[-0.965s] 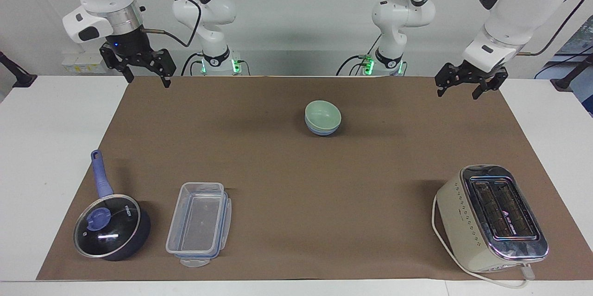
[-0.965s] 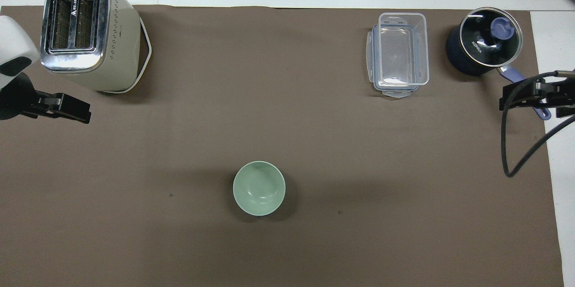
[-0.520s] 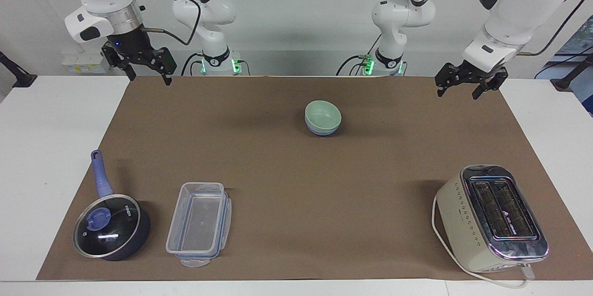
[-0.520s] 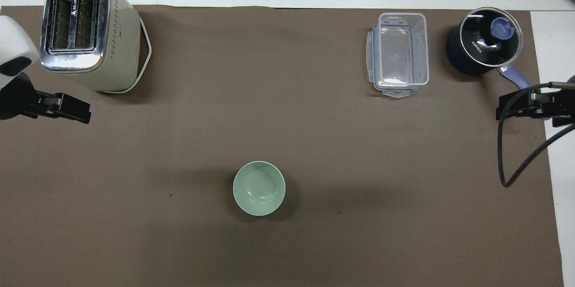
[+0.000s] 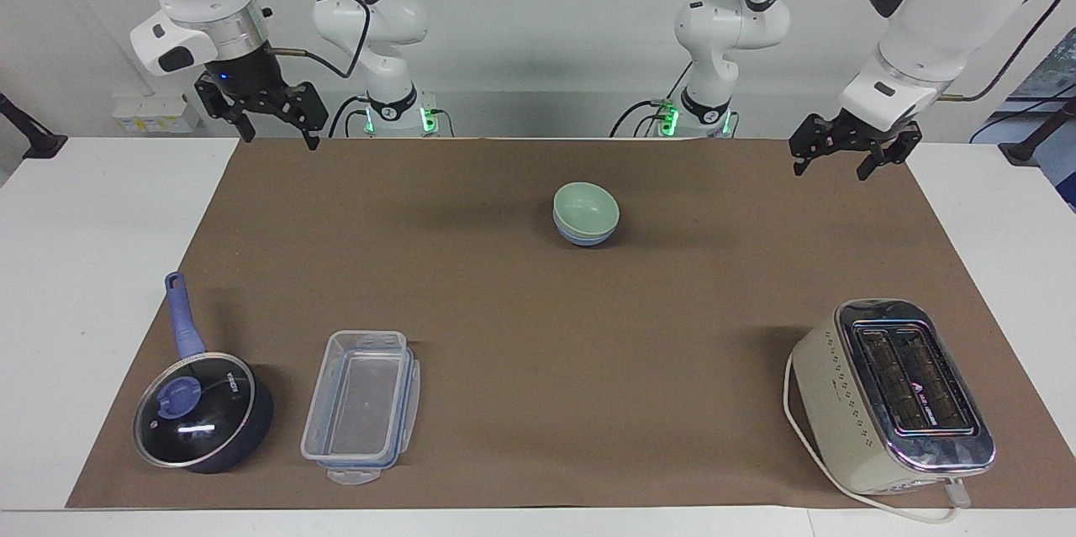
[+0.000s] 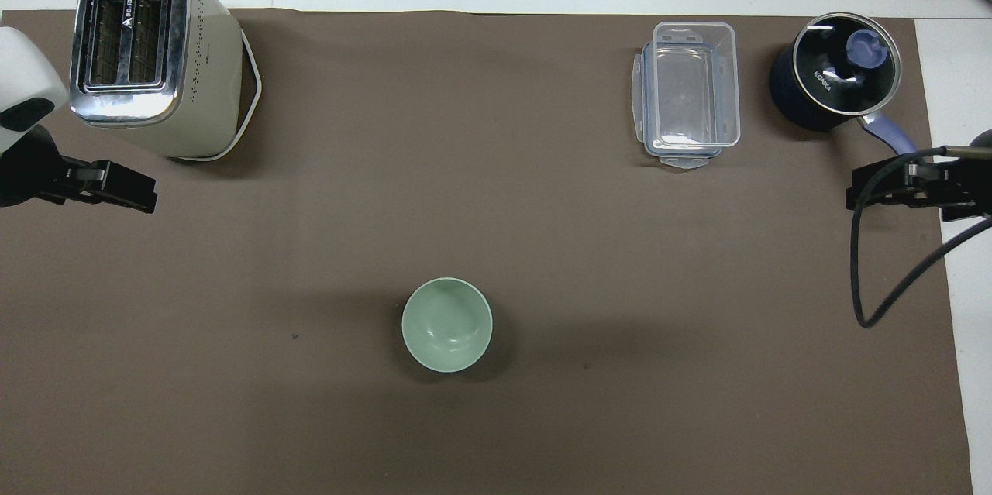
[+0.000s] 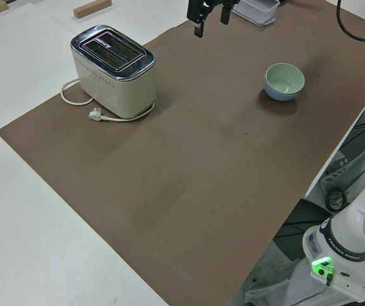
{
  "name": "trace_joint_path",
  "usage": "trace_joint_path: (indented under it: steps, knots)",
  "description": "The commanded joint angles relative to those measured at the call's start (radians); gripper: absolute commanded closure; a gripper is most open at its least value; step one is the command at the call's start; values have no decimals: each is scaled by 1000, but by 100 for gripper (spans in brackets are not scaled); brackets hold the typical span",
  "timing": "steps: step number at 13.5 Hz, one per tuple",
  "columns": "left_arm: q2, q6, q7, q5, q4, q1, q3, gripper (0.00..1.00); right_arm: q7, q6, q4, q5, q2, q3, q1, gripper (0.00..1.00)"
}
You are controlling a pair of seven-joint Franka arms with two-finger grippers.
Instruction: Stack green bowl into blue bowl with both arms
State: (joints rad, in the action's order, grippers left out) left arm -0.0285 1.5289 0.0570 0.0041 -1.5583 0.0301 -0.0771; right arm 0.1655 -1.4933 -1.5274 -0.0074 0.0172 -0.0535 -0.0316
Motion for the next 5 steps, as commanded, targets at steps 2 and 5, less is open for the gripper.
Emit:
trace_joint_path:
  steps: [2, 5]
  knots:
    - [-4, -20, -8, 16, 12, -2, -3, 0, 0, -24, -33, 23, 24, -6, -8, 0]
    - [-4, -20, -8, 16, 12, -1, -3, 0, -6, -24, -33, 23, 24, -6, -8, 0]
